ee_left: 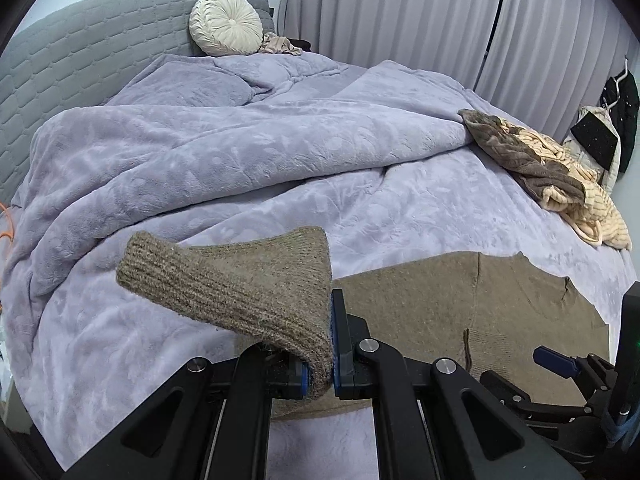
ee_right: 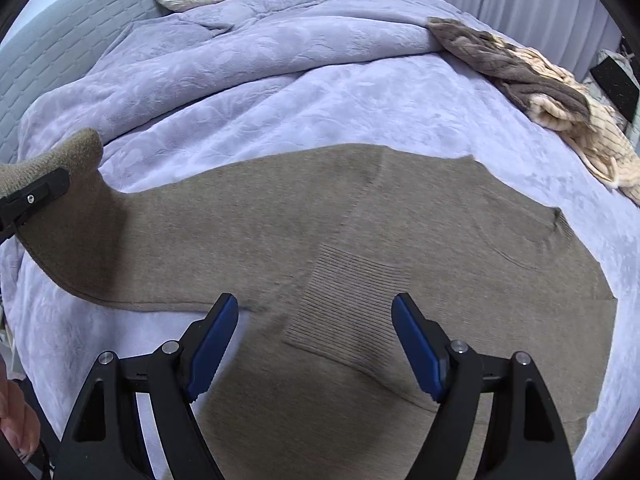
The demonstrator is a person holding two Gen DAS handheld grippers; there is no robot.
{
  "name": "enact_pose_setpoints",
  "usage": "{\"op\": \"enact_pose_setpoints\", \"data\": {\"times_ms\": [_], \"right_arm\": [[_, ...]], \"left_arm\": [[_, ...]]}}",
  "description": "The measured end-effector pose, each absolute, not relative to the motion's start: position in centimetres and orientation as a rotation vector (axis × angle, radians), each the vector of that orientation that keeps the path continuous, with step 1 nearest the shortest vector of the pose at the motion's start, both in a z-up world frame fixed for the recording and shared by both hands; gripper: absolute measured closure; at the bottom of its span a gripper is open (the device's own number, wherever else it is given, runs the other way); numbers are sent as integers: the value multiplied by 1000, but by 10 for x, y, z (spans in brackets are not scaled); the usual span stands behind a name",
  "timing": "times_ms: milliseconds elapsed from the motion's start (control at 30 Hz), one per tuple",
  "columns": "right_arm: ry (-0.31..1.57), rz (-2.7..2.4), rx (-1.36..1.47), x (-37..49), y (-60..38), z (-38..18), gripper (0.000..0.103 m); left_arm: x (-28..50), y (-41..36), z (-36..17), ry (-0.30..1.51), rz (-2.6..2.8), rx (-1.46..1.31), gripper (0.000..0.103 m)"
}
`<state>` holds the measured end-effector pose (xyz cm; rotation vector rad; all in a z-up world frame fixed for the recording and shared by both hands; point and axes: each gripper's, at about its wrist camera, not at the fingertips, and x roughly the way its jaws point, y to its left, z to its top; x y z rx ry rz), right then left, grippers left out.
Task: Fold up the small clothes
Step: 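Carry the held cuff with the left gripper across the sweater body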
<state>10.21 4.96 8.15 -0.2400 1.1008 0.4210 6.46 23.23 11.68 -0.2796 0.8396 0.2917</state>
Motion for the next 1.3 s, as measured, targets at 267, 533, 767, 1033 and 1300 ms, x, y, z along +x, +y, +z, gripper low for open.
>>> {"op": "enact_pose_setpoints", "data": {"times_ms": [267, 533, 767, 1033, 1300], "right_arm": [[1123, 369, -197, 100, -1, 79, 21], [1130, 346, -168, 103, -36, 74, 21], [1120, 312, -146, 107, -80, 75, 21], [1127, 263, -74, 114, -124, 72, 21], [1128, 251, -38, 114, -149, 69, 21]], "left_arm": [[85, 201, 109, 898, 274, -281, 94], [101, 146, 106, 924, 241, -197, 94], [115, 93, 99, 957, 190, -145, 94], [124, 45, 93, 979, 153, -81, 94], [127, 3, 89, 995, 128, -4, 94]]}}
